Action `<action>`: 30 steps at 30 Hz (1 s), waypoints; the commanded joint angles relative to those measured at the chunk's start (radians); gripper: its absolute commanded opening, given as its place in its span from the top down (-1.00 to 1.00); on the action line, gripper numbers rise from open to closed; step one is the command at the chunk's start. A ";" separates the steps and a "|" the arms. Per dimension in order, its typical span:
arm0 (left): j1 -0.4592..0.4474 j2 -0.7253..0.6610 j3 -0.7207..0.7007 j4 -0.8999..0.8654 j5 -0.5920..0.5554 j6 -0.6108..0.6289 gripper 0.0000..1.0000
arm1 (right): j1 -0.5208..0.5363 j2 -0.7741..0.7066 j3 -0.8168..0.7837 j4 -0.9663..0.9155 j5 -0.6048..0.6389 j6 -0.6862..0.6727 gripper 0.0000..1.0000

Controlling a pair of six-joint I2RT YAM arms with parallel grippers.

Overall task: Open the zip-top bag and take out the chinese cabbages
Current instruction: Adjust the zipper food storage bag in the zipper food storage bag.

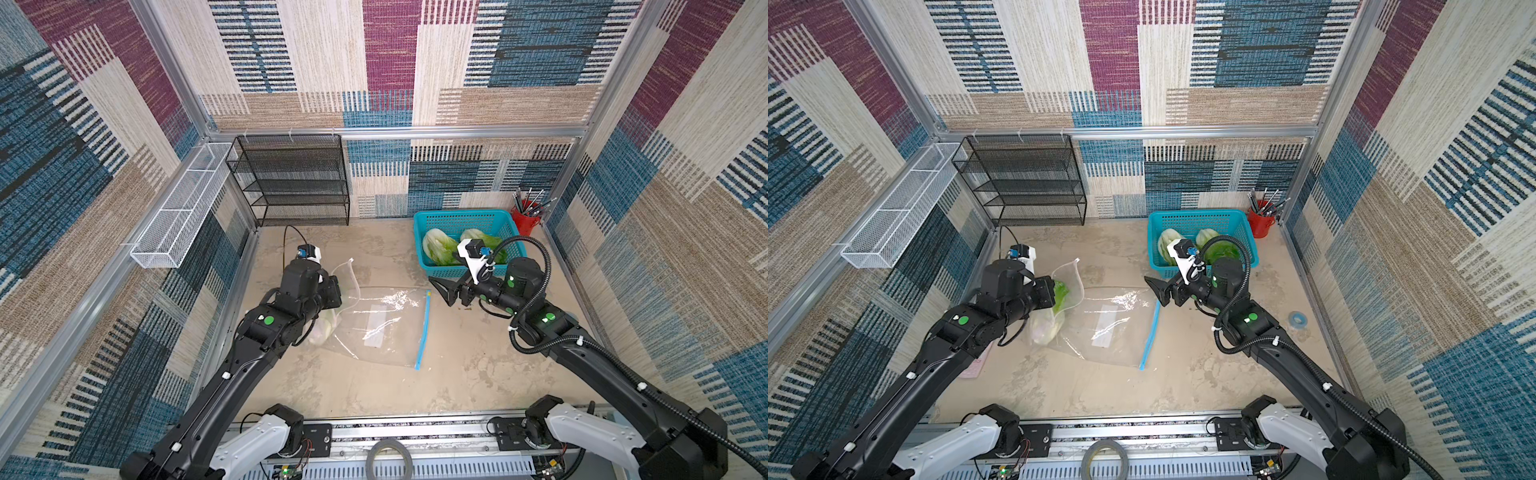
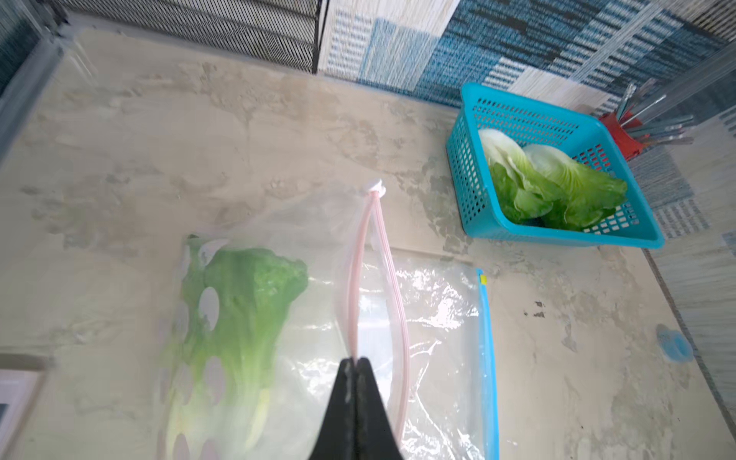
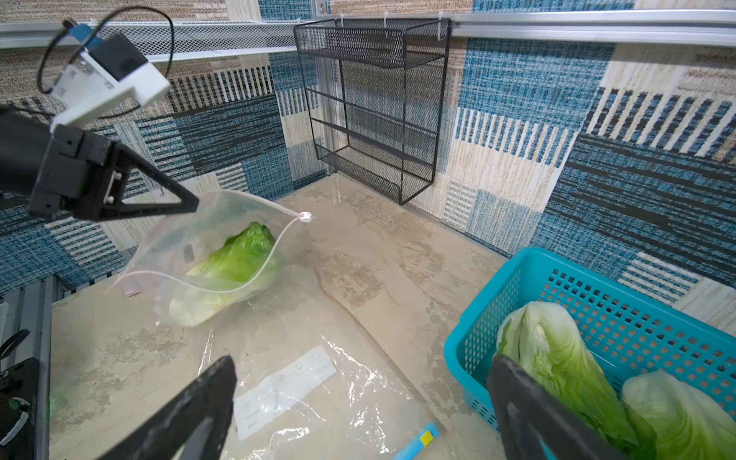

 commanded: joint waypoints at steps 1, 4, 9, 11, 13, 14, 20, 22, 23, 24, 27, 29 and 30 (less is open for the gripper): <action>-0.048 0.027 -0.031 0.129 -0.041 -0.091 1.00 | 0.000 0.014 -0.005 0.043 -0.017 0.005 -1.00; -0.089 0.069 -0.043 0.167 -0.053 -0.108 1.00 | 0.000 0.033 -0.019 0.072 -0.047 0.028 -0.99; -0.128 0.141 -0.046 0.206 -0.039 -0.126 1.00 | 0.001 0.105 -0.041 0.151 -0.175 0.108 -0.93; -0.138 0.165 -0.050 0.222 -0.022 -0.132 1.00 | 0.002 0.140 -0.040 0.182 -0.228 0.137 -0.85; -0.147 0.185 -0.054 0.237 -0.006 -0.139 1.00 | 0.000 0.174 -0.034 0.210 -0.278 0.169 -0.74; -0.151 0.195 -0.057 0.249 0.002 -0.143 1.00 | 0.001 0.198 -0.032 0.225 -0.309 0.183 -0.68; -0.161 0.235 -0.098 0.340 0.070 -0.175 1.00 | 0.001 0.305 -0.020 0.326 -0.428 0.266 -0.35; -0.164 0.241 -0.098 0.340 0.072 -0.176 1.00 | 0.002 0.332 -0.009 0.332 -0.439 0.277 -0.31; -0.163 0.238 -0.098 0.337 0.069 -0.174 1.00 | 0.001 0.344 -0.005 0.336 -0.443 0.283 -0.31; -0.164 0.233 -0.100 0.334 0.066 -0.171 1.00 | 0.001 0.354 -0.002 0.343 -0.451 0.291 -0.30; -0.164 0.204 -0.106 0.335 0.053 -0.162 1.00 | 0.000 0.385 0.003 0.375 -0.480 0.319 -0.30; -0.164 0.182 -0.112 0.335 0.041 -0.156 0.93 | 0.003 0.408 0.009 0.393 -0.498 0.338 -0.30; -0.163 0.172 -0.114 0.335 0.037 -0.153 0.87 | 0.004 0.418 0.014 0.399 -0.504 0.345 -0.31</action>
